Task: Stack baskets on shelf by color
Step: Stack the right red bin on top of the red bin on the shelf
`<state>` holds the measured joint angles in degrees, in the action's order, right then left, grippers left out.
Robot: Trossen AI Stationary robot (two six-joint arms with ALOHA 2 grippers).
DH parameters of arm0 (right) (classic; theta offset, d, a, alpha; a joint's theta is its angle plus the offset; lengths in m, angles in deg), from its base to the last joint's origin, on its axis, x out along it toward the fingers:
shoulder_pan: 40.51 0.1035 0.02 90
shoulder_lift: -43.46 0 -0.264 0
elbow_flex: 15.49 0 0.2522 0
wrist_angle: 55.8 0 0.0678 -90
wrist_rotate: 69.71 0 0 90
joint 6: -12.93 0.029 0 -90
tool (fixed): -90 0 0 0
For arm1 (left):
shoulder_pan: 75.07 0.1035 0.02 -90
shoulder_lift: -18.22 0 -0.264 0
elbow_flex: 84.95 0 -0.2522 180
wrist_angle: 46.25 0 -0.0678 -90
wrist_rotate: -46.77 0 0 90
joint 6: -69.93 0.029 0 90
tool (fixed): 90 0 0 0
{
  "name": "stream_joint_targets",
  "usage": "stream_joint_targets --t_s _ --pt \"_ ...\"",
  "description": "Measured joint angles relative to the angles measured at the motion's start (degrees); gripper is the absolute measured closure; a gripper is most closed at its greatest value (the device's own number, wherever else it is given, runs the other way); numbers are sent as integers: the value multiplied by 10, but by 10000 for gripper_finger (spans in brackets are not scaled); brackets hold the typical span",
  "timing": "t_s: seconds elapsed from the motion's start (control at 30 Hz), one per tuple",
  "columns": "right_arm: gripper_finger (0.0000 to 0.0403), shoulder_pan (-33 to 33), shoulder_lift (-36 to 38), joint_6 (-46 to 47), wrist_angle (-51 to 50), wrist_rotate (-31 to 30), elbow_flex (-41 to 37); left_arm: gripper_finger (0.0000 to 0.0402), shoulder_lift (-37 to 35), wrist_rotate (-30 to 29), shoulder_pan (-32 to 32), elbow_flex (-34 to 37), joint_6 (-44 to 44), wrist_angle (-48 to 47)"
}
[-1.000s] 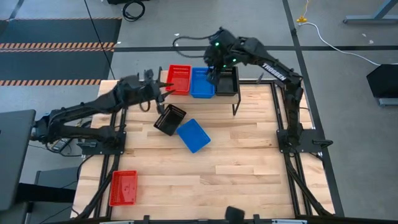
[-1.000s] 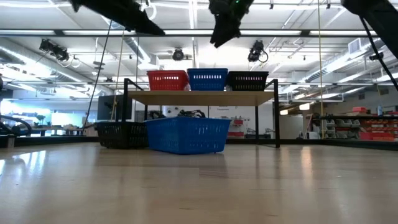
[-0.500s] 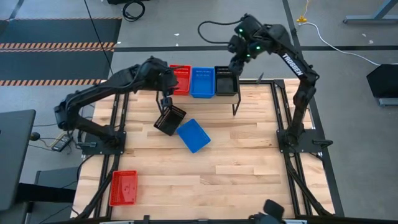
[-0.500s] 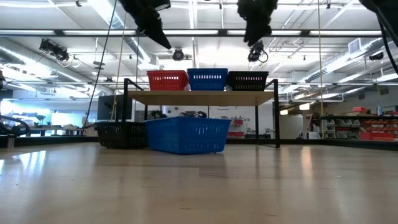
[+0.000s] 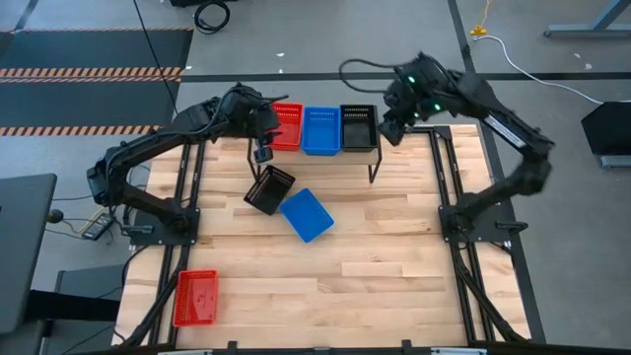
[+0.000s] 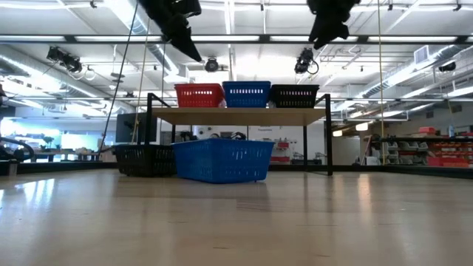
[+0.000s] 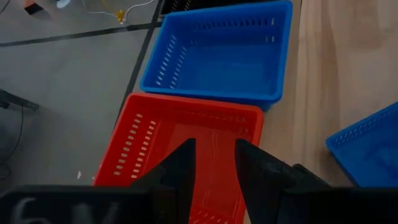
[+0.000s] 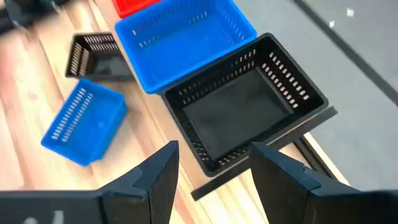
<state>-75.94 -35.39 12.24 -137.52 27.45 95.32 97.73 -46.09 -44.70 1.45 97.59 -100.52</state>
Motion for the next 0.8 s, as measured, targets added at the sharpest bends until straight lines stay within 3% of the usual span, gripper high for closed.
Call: stream_joint_targets --t_s 0.27,0.47,0.63,0.8 --pt "202 6 149 18 266 0 -220 283 5 78 19 0 15 -5" --pt "202 6 189 -4 498 4 -350 282 36 75 21 -13 18 -71" --pt "202 6 189 -31 579 6 -379 263 72 68 23 -103 0 -118" --pt "202 9 190 -41 574 11 -407 222 156 66 23 -233 -15 -258"
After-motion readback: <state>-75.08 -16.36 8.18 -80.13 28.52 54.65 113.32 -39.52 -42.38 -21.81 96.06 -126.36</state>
